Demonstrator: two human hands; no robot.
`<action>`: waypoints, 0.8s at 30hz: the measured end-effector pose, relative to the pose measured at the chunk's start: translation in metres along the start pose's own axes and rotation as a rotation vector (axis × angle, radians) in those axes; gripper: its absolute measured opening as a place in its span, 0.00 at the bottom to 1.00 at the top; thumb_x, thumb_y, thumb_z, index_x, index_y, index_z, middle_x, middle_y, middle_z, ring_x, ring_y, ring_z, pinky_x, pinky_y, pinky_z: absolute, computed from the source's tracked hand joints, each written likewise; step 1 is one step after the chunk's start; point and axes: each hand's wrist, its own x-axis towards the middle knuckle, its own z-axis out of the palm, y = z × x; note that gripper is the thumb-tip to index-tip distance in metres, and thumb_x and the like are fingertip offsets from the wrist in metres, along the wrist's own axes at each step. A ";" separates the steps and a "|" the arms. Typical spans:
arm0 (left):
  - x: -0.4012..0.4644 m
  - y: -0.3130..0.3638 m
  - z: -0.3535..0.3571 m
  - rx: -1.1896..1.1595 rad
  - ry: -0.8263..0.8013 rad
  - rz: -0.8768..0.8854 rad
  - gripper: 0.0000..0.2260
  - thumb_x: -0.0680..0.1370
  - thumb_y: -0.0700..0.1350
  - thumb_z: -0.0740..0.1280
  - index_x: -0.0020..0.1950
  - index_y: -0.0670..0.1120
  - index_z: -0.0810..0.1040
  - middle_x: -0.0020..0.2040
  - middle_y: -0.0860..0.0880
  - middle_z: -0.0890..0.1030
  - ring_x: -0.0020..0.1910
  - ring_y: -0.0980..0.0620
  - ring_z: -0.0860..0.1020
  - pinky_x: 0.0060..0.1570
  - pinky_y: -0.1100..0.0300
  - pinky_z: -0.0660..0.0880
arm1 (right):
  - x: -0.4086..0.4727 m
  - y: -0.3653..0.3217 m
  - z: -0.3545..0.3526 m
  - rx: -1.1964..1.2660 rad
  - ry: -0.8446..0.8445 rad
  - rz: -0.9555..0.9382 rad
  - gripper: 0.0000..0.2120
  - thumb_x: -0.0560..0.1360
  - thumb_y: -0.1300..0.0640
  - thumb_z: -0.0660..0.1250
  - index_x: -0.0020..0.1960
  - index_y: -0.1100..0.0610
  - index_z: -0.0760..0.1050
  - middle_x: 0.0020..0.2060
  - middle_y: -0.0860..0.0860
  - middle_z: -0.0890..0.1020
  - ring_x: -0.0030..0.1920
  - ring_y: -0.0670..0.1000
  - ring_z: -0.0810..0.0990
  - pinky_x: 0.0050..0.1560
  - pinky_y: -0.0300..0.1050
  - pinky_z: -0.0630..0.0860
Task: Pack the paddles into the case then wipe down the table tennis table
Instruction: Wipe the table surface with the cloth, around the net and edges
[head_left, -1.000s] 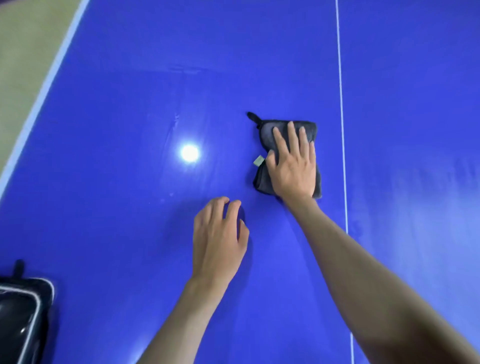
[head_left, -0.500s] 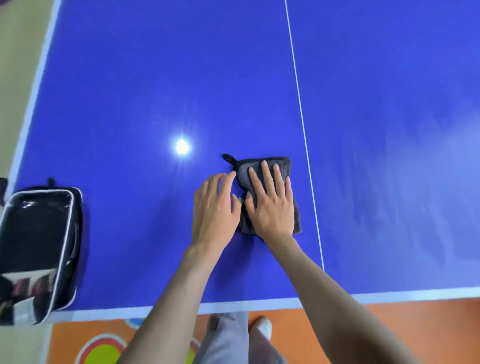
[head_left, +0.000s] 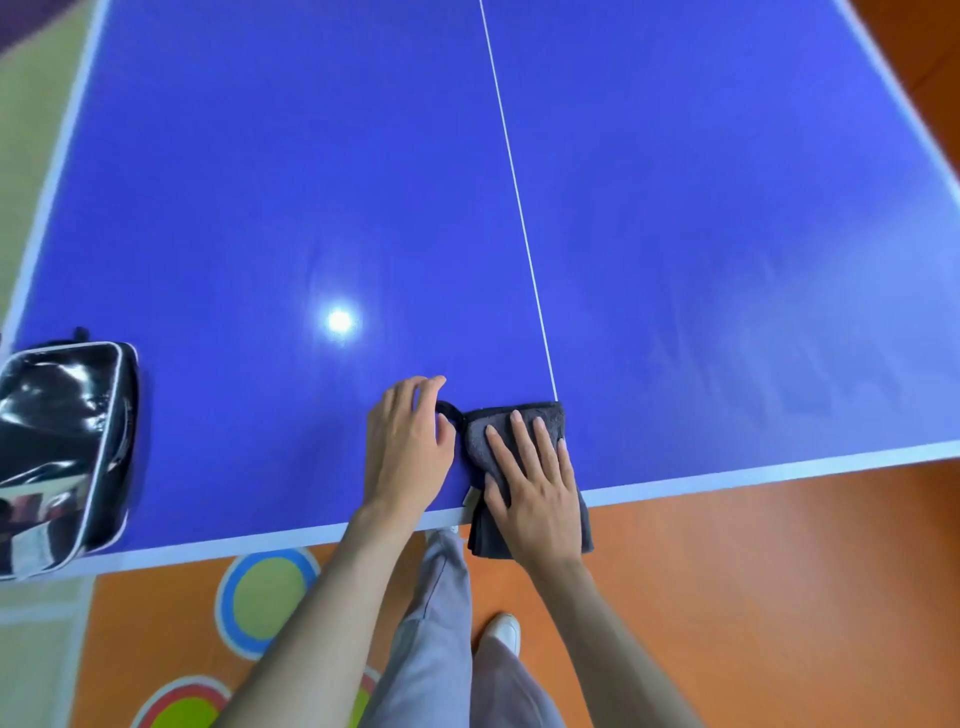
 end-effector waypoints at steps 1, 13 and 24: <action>0.000 0.001 0.001 -0.001 -0.001 0.007 0.18 0.79 0.41 0.68 0.69 0.45 0.75 0.63 0.47 0.79 0.64 0.43 0.76 0.59 0.47 0.74 | 0.001 0.004 -0.001 0.004 -0.012 -0.004 0.29 0.82 0.44 0.60 0.82 0.44 0.64 0.83 0.48 0.60 0.84 0.54 0.56 0.80 0.60 0.61; 0.070 -0.015 0.009 -0.078 0.025 -0.006 0.19 0.80 0.41 0.67 0.72 0.46 0.74 0.65 0.49 0.79 0.65 0.46 0.75 0.61 0.49 0.73 | 0.111 0.000 0.005 -0.001 -0.007 0.046 0.34 0.79 0.39 0.62 0.83 0.43 0.60 0.84 0.49 0.58 0.84 0.54 0.55 0.82 0.60 0.54; 0.215 -0.042 0.020 -0.123 0.063 -0.062 0.19 0.79 0.38 0.67 0.70 0.46 0.75 0.65 0.49 0.78 0.65 0.46 0.76 0.62 0.49 0.74 | 0.312 -0.001 0.018 -0.036 0.041 0.037 0.32 0.80 0.41 0.59 0.83 0.43 0.62 0.84 0.49 0.59 0.84 0.55 0.56 0.82 0.59 0.55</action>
